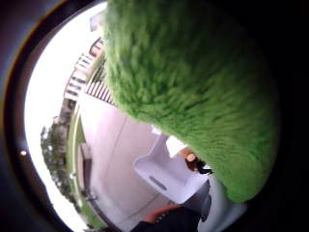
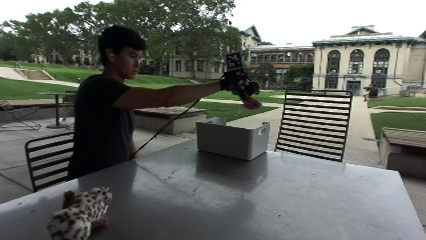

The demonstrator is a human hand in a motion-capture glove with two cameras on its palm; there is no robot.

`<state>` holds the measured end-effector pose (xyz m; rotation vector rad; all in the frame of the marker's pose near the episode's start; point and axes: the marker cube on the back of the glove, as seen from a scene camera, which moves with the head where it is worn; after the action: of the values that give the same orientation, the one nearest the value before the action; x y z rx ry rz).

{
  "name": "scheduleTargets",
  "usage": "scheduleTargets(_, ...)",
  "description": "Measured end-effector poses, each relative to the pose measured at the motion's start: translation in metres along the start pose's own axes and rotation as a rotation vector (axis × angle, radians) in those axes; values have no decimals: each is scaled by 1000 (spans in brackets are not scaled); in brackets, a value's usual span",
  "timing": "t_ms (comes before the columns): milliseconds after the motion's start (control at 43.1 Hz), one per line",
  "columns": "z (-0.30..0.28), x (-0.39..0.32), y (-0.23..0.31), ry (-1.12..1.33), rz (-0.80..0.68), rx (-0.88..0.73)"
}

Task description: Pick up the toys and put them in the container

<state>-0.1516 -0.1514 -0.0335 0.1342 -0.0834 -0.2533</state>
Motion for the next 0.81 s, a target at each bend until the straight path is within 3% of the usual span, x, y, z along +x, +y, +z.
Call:
scheduleTargets(162,13,-54,-2,-141,-110,-3)
scheduleTargets(278,26,-76,2,-69,-218,12)
scheduleTargets(394,32,-110,1,-176,-112,-38)
scheduleTargets(510,51,-99,3,-57,-63,-210)
scheduleTargets(626,53,-99,-2,-221,15,-285)
scheduleTargets(719,60,-80,5,-45,-185,-261)
scheduleTargets(811,61,-55,0,107,-26,-227)
